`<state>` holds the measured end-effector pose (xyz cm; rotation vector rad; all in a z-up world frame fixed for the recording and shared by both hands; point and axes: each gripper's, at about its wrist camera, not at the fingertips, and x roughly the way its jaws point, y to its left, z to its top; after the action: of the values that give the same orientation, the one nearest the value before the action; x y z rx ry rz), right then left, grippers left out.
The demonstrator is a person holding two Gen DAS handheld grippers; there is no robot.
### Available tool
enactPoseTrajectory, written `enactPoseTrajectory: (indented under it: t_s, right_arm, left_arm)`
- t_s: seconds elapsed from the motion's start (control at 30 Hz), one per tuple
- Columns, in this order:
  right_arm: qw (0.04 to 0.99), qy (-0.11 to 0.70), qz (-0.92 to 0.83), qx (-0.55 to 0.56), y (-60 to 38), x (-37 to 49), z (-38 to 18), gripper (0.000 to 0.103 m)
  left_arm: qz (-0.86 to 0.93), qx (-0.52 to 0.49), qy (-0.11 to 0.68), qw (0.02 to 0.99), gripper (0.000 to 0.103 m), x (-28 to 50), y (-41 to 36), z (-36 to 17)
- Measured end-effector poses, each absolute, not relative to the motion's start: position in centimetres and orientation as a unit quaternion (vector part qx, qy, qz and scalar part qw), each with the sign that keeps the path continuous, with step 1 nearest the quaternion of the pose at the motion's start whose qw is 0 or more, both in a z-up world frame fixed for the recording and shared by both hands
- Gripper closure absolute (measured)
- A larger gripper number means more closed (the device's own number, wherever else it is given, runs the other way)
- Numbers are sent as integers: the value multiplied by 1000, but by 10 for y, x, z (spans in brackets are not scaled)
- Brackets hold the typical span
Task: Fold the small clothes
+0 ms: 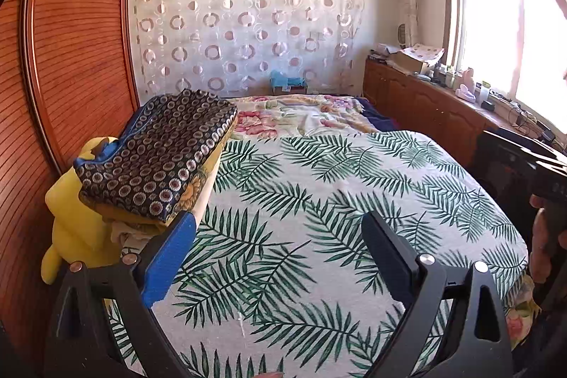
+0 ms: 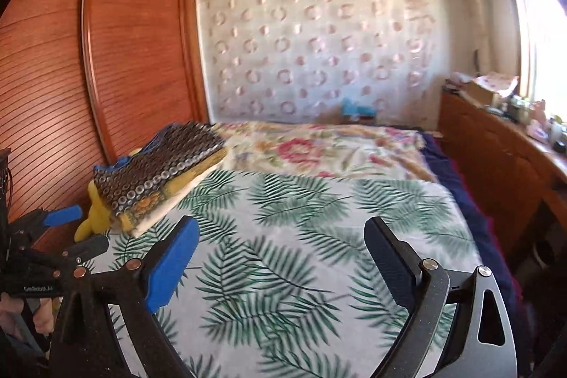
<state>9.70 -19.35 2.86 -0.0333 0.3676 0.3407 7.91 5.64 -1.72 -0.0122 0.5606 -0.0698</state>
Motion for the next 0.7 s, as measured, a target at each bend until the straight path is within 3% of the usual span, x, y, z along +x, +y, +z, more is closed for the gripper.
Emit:
enactPoseTrajectory:
  t_s: [0.33, 0.7]
  right_arm:
    - [979, 148, 138, -5, -223, 39, 41, 8]
    - [982, 137, 128, 5, -219, 38, 31, 8]
  left_arm:
    - [-36, -4, 241, 970, 8, 72, 43, 20]
    - [-35, -9, 224, 974, 8, 66, 37, 31]
